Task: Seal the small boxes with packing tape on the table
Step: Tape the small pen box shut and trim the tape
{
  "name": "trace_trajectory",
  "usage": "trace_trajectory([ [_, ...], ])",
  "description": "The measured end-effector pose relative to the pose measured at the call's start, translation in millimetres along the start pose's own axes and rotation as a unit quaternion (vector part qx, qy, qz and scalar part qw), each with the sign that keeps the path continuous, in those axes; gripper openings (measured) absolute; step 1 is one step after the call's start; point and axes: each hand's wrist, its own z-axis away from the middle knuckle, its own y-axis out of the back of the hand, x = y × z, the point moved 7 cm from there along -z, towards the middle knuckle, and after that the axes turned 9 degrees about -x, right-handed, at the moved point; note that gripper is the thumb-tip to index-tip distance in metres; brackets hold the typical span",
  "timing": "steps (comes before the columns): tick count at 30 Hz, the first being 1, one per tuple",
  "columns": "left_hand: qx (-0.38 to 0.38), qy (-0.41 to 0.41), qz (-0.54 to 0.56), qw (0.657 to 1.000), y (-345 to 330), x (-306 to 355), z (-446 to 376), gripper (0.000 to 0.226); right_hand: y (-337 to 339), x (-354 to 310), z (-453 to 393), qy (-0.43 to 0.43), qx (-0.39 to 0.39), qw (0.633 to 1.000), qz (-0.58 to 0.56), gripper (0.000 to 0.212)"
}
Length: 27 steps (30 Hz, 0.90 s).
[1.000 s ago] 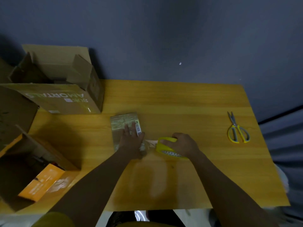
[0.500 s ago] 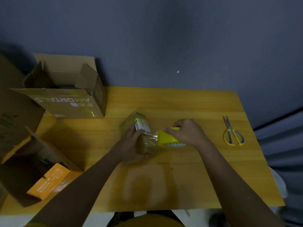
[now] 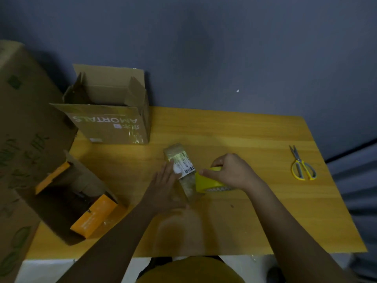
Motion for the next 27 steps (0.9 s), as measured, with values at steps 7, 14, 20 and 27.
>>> trace_trajectory([
  [7, -0.051, 0.062, -0.06, 0.995, 10, 23, -22, 0.133, -4, -6, -2, -0.01, 0.009, 1.0, 0.006, 0.046],
  [14, -0.039, 0.059, -0.059, 0.996, 5, 24, -31, 0.132, 2, -6, -1, -0.016, -0.006, 1.0, -0.012, 0.051],
  [20, -0.014, 0.062, -0.073, 0.995, 2, 15, -30, 0.132, 22, 12, -22, -0.077, -0.006, 0.976, 0.203, 0.063],
  [27, -0.018, 0.041, -0.07, 0.997, 3, 13, -25, 0.134, -22, 72, -58, -0.171, -0.072, 0.95, 0.253, 0.061],
])
